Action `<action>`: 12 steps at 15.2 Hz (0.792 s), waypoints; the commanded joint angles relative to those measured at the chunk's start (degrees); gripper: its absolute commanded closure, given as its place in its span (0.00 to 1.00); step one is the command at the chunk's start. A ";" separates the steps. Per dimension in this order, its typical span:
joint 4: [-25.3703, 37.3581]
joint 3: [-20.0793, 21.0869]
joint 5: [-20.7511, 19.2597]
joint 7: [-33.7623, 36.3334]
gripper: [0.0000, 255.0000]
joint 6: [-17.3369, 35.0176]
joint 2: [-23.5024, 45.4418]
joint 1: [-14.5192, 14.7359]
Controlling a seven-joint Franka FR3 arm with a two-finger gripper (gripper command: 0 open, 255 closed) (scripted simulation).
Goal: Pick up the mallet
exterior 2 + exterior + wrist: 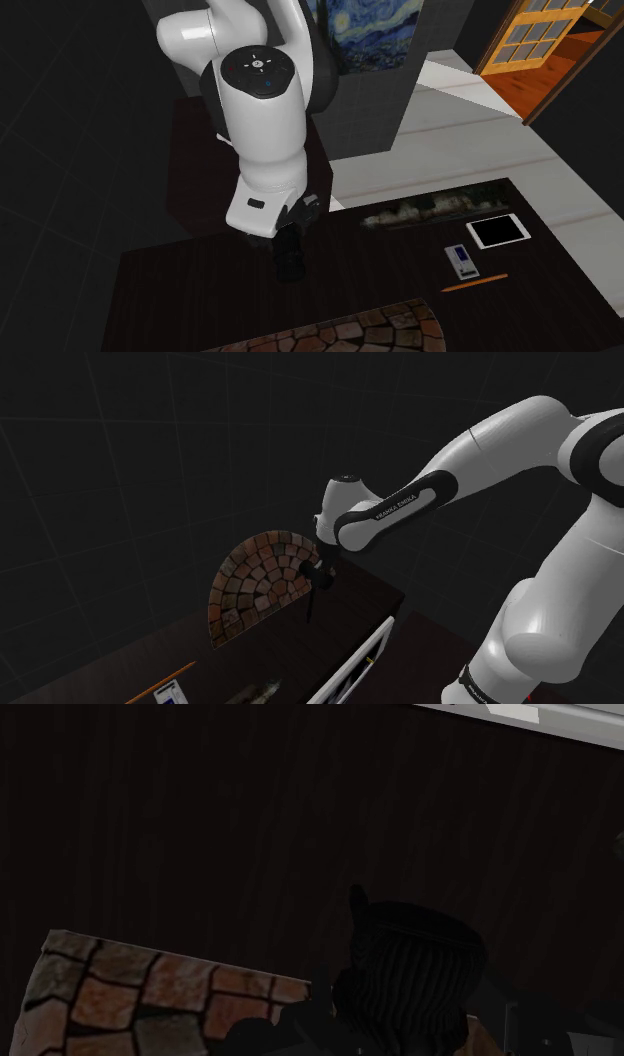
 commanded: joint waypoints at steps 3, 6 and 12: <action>0.02 0.05 -0.03 0.12 1.00 0.00 0.11 0.04; 0.82 0.01 0.46 -0.31 1.00 -2.49 -1.60 0.11; 2.77 -0.13 1.22 -0.99 1.00 -7.46 -4.66 0.24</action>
